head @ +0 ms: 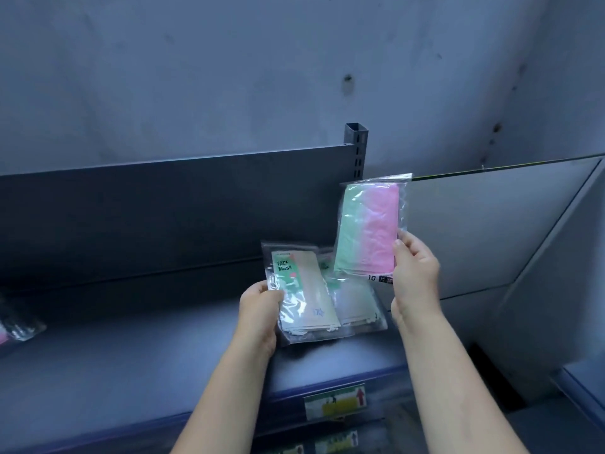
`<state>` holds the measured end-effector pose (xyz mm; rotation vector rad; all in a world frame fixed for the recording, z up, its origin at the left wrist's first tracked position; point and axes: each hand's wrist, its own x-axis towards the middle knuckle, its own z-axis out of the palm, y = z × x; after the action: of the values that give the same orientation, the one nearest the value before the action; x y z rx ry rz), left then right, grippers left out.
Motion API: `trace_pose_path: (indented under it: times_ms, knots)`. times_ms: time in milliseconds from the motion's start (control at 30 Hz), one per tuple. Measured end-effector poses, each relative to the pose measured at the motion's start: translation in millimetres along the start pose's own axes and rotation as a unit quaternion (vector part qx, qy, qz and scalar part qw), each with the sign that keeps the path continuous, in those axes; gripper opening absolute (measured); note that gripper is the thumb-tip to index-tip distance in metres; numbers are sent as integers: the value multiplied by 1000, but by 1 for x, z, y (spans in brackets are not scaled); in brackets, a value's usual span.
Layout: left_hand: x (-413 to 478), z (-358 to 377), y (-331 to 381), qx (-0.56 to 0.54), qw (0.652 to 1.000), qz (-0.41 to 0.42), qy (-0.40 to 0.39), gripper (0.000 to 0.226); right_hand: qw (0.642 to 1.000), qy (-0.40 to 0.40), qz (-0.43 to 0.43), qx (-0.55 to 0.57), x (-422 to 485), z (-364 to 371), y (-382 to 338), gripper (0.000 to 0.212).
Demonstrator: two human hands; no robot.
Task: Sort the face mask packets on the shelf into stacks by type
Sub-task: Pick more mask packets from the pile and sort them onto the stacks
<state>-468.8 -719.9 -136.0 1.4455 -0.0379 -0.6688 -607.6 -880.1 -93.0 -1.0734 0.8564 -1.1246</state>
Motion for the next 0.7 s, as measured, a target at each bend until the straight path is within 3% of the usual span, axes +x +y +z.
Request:
trace_pose_path:
  times_ms: [100, 233, 467, 600, 700]
  knots:
    - [5, 17, -8, 70, 995, 68, 30, 32, 1000, -6, 14, 19, 10, -6, 1, 28]
    - [11, 33, -14, 149, 981, 93, 80, 43, 998, -28, 43, 19, 11, -8, 4, 27]
    - [12, 46, -19, 297, 943, 134, 67, 50, 993, -80, 83, -14, 11, 1, 12, 24]
    - [12, 44, -19, 280, 946, 152, 53, 46, 990, -112, 86, -21, 8, 5, 16, 32]
    - [13, 35, -18, 225, 961, 153, 53, 28, 988, -118, 93, -20, 7, 7, 17, 37]
